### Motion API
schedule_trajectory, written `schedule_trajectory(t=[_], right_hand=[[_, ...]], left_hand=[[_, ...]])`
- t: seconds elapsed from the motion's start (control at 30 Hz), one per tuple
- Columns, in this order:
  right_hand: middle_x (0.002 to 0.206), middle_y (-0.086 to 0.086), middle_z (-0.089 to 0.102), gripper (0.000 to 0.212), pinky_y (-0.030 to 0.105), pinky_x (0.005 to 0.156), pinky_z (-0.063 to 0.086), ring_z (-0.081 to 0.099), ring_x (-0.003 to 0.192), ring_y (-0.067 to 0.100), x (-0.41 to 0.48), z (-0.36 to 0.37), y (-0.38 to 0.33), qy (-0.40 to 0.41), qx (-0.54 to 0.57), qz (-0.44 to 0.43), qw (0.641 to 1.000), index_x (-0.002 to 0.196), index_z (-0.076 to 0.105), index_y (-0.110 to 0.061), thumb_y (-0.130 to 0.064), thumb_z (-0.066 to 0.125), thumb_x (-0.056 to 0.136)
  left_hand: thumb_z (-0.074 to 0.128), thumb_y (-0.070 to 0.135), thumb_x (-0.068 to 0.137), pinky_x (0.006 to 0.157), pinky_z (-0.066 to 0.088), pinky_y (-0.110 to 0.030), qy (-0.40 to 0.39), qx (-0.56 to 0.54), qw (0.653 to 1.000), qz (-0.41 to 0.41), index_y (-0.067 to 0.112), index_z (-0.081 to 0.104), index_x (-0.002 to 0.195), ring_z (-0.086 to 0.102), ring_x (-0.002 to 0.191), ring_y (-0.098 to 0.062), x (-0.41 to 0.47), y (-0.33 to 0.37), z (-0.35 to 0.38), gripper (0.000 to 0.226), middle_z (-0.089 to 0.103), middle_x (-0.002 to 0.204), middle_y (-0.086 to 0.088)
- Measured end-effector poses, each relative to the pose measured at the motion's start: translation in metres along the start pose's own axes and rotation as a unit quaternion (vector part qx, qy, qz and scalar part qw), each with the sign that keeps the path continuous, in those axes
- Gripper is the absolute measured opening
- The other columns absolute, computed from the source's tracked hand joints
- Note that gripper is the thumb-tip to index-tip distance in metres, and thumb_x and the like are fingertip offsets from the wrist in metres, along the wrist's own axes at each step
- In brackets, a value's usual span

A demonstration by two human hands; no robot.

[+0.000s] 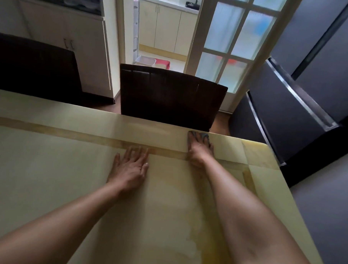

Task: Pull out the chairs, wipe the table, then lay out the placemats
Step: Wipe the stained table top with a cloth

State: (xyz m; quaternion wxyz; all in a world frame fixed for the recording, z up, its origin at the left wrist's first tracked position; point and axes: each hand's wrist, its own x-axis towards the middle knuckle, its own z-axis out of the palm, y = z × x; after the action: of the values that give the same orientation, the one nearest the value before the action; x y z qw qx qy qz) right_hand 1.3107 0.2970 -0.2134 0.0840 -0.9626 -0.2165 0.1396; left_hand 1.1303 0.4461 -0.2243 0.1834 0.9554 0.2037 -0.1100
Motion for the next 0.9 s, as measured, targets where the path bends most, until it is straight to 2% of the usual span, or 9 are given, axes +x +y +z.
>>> schedule_trajectory(t=[0.13,0.27,0.43,0.57,0.73,0.8,0.9], right_hand=[[0.16,-0.008,-0.008,0.072,0.049,0.117,-0.002,-0.008,0.147,0.027,0.012,-0.012,0.035,0.01,0.005,0.034,0.999,0.152,0.003,-0.03,-0.004,0.034,0.092],[0.16,-0.008,-0.005,0.058,0.048,0.117,-0.001,-0.003,0.148,0.026,0.013,-0.024,0.095,0.029,-0.006,0.108,0.994,0.152,0.006,-0.031,-0.013,0.023,0.099],[0.161,-0.003,-0.004,0.054,0.046,0.118,0.002,0.0,0.147,0.029,-0.009,-0.036,0.178,0.045,-0.005,0.202,0.978,0.152,0.007,-0.028,-0.023,0.023,0.101],[0.161,-0.001,-0.002,0.052,0.047,0.118,0.005,0.003,0.146,0.032,-0.018,-0.036,0.195,0.062,0.002,0.225,0.972,0.152,0.011,-0.026,-0.022,0.024,0.101],[0.161,-0.002,0.0,0.055,0.043,0.119,0.007,0.004,0.146,0.034,-0.019,-0.034,0.179,0.06,-0.011,0.198,0.978,0.152,0.011,-0.026,-0.017,0.027,0.1],[0.161,-0.003,0.001,0.053,0.04,0.118,0.007,0.004,0.147,0.032,-0.016,-0.029,0.162,0.055,-0.015,0.147,0.987,0.151,0.014,-0.027,-0.018,0.028,0.101],[0.161,-0.007,0.001,0.059,0.04,0.118,0.001,-0.002,0.148,0.028,-0.004,-0.021,0.126,0.03,0.005,0.051,0.998,0.151,0.016,-0.03,-0.012,0.033,0.098]], left_hand=[[0.014,0.04,0.101,0.117,-0.01,-0.038,0.007,-0.011,1.0,-0.008,0.029,-0.012,0.148,-0.016,0.145,-0.011,0.002,-0.005,0.003,0.055,-0.015,0.157,0.009],[0.014,0.04,0.101,0.117,-0.011,-0.038,0.012,-0.011,1.0,-0.005,0.03,-0.012,0.148,-0.017,0.144,-0.01,0.003,-0.006,0.005,0.054,-0.015,0.156,0.011],[0.015,0.04,0.101,0.117,-0.01,-0.038,0.017,-0.014,1.0,-0.005,0.031,-0.01,0.148,-0.016,0.145,-0.009,0.003,-0.006,0.006,0.054,-0.014,0.157,0.012],[0.015,0.039,0.101,0.118,-0.009,-0.038,0.02,-0.016,1.0,-0.005,0.031,-0.009,0.149,-0.015,0.145,-0.009,-0.001,-0.004,0.004,0.053,-0.014,0.157,0.011],[0.013,0.041,0.101,0.117,-0.01,-0.038,0.033,-0.002,0.999,0.0,0.031,-0.011,0.148,-0.017,0.144,-0.009,-0.004,-0.002,0.005,0.053,-0.025,0.146,0.014],[0.012,0.042,0.101,0.118,-0.011,-0.038,0.033,-0.008,0.999,0.001,0.032,-0.012,0.147,-0.017,0.144,-0.009,-0.003,-0.002,0.006,0.053,-0.027,0.142,0.016],[0.012,0.041,0.101,0.118,-0.011,-0.038,0.03,-0.008,1.0,0.0,0.033,-0.013,0.147,-0.017,0.144,-0.008,-0.004,-0.001,0.005,0.052,-0.024,0.148,0.016]])
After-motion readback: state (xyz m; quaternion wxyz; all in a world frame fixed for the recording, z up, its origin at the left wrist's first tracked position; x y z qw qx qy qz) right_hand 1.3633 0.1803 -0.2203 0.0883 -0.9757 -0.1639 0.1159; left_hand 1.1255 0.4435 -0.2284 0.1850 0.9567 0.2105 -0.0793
